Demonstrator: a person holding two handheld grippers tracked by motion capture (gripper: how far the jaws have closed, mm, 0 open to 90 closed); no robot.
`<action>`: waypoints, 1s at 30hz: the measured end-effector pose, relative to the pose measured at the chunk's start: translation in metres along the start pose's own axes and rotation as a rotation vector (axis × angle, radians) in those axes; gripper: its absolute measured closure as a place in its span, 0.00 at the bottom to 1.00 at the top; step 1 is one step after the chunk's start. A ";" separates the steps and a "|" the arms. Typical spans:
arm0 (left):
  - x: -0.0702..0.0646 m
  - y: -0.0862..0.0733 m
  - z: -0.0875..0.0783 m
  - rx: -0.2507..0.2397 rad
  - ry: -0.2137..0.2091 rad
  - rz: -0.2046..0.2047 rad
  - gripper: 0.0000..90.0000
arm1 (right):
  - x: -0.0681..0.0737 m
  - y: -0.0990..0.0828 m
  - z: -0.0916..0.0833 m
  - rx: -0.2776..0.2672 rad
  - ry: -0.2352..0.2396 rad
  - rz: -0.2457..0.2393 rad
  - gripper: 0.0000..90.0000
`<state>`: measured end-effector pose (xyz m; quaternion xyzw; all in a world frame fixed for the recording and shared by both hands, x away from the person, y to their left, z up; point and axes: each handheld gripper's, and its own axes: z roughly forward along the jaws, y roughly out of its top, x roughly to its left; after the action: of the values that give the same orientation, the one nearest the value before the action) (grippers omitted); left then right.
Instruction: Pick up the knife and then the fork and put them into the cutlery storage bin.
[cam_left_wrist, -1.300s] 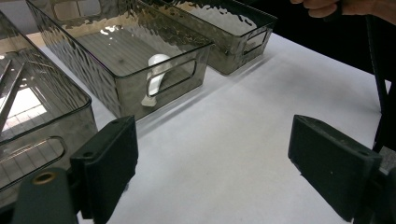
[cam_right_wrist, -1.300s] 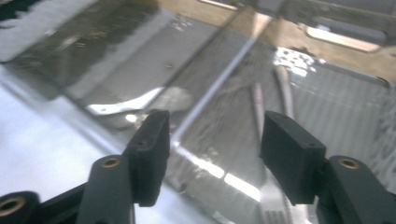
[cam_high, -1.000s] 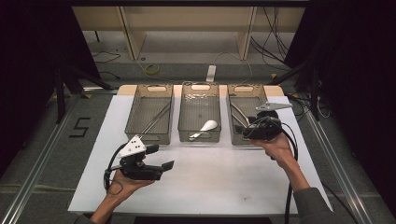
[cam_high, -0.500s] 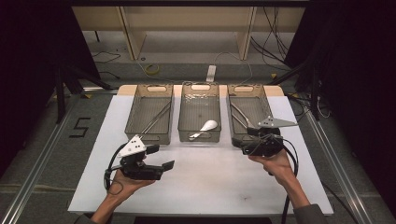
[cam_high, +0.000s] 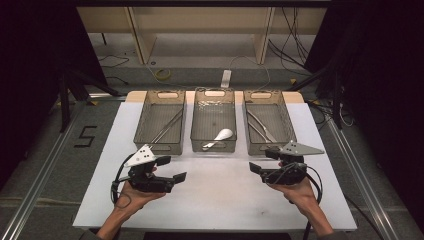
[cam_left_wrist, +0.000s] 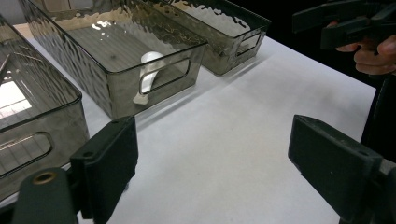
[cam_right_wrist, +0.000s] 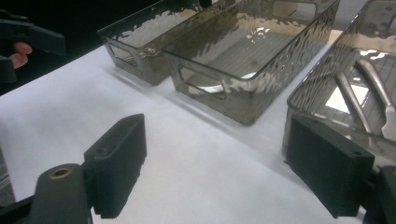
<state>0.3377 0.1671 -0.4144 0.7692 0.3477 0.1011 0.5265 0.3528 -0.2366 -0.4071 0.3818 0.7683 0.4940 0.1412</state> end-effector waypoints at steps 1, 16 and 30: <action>0.000 0.000 0.000 0.002 -0.004 0.000 0.17 | 0.001 -0.002 -0.001 0.000 0.002 0.000 0.23; 0.000 0.001 -0.001 -0.022 -0.065 -0.040 0.17 | 0.008 -0.024 -0.013 -0.015 0.005 0.013 0.23; -0.001 -0.002 -0.005 -0.026 -0.068 -0.017 0.17 | 0.019 -0.036 -0.013 -0.017 0.007 0.004 0.22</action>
<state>0.3333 0.1699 -0.4142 0.7624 0.3347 0.0752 0.5487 0.3168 -0.2392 -0.4289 0.3803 0.7639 0.5021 0.1406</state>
